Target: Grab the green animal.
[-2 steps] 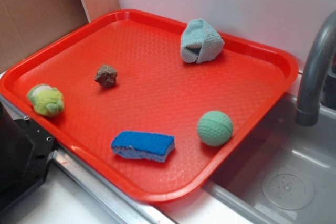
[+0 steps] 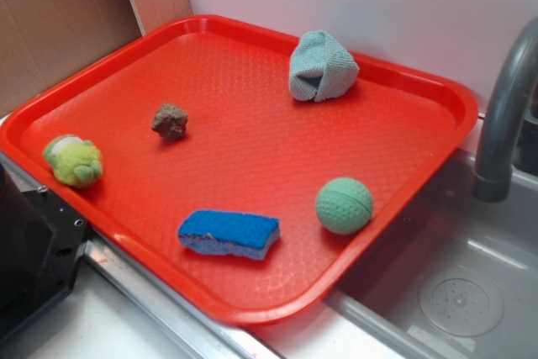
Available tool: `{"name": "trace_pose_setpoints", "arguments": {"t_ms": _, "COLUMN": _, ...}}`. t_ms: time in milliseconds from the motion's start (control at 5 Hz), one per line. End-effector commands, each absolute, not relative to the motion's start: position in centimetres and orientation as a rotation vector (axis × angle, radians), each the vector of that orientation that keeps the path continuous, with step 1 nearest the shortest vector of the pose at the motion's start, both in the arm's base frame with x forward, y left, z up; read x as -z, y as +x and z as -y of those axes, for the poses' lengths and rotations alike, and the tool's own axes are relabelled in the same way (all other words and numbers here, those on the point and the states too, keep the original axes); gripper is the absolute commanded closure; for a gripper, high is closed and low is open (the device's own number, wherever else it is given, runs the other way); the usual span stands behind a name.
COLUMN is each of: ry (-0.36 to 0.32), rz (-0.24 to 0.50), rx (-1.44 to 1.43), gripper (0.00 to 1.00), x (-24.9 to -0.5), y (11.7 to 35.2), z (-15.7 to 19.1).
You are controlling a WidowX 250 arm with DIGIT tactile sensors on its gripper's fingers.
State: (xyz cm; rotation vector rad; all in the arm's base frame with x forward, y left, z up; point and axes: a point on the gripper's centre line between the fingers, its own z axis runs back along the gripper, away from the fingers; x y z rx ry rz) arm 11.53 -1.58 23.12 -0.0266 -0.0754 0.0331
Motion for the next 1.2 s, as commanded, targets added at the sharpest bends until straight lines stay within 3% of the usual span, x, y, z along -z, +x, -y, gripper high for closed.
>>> {"name": "trace_pose_setpoints", "arguments": {"t_ms": 0, "ry": 0.138, "rz": -0.081, "rx": -0.383, "gripper": 0.00, "x": -14.6, "y": 13.4, "z": -4.2}}
{"name": "trace_pose_setpoints", "arguments": {"t_ms": 200, "ry": 0.122, "rz": 0.017, "rx": -0.640, "gripper": 0.00, "x": -12.9, "y": 11.5, "z": -4.1}}
{"name": "trace_pose_setpoints", "arguments": {"t_ms": 400, "ry": 0.058, "rz": 0.040, "rx": -0.892, "gripper": 0.00, "x": -11.0, "y": 10.5, "z": -3.6}}
{"name": "trace_pose_setpoints", "arguments": {"t_ms": 1000, "ry": 0.058, "rz": 0.040, "rx": -0.892, "gripper": 0.00, "x": -11.0, "y": 10.5, "z": -3.6}}
